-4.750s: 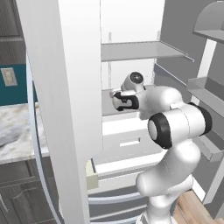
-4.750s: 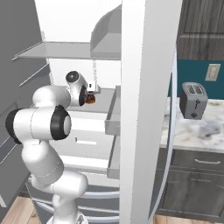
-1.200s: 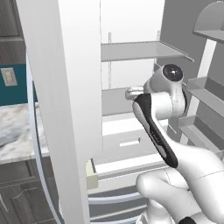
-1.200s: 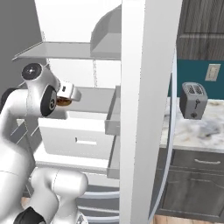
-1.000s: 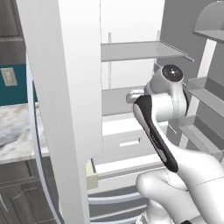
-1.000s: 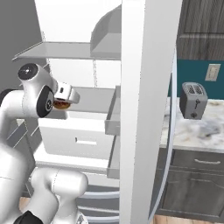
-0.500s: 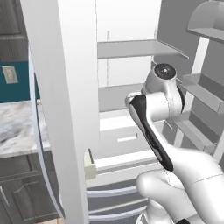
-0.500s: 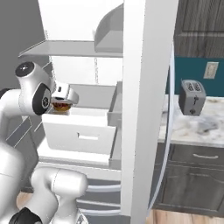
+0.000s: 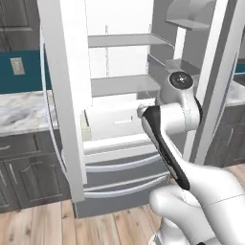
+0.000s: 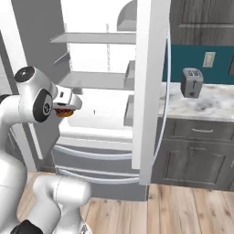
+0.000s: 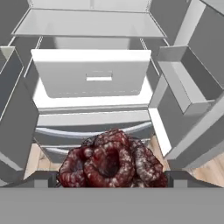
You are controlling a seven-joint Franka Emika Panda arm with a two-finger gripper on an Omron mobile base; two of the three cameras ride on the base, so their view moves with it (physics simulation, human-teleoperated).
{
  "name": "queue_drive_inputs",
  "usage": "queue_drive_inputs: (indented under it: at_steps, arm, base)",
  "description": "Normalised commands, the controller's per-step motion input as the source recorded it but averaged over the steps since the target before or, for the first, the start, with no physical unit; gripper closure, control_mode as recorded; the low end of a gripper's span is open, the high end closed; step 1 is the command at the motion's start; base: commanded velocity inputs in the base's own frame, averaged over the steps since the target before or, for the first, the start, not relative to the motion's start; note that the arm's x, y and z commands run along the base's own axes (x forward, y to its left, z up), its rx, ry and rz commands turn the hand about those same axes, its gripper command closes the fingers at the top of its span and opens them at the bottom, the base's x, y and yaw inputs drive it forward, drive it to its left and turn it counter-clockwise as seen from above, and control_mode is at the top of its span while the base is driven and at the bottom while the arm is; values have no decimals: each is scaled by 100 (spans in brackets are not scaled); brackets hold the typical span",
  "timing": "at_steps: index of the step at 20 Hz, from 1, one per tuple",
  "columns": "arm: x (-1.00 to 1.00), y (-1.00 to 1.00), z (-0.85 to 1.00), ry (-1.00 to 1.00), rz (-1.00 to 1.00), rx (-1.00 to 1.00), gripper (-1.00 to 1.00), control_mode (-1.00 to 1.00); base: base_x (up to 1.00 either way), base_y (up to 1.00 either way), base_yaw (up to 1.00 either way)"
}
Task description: Take the cupcake and cake from the fridge and place them on the empty tray on the dining counter.
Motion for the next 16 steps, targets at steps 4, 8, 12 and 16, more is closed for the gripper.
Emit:
queue_drive_inputs:
  at_steps: [4, 8, 12, 16]
  arm:
    - [0, 0, 0, 0, 0, 0, 100, 100]
    - [0, 0, 0, 0, 0, 0, 100, 100]
    - [0, 0, 0, 0, 0, 0, 100, 100]
    - [0, 0, 0, 0, 0, 0, 100, 100]
  base:
    - [-100, -3, -8]
    - [-98, 0, -48]
    - [-72, 0, -79]
    - [-62, -6, -78]
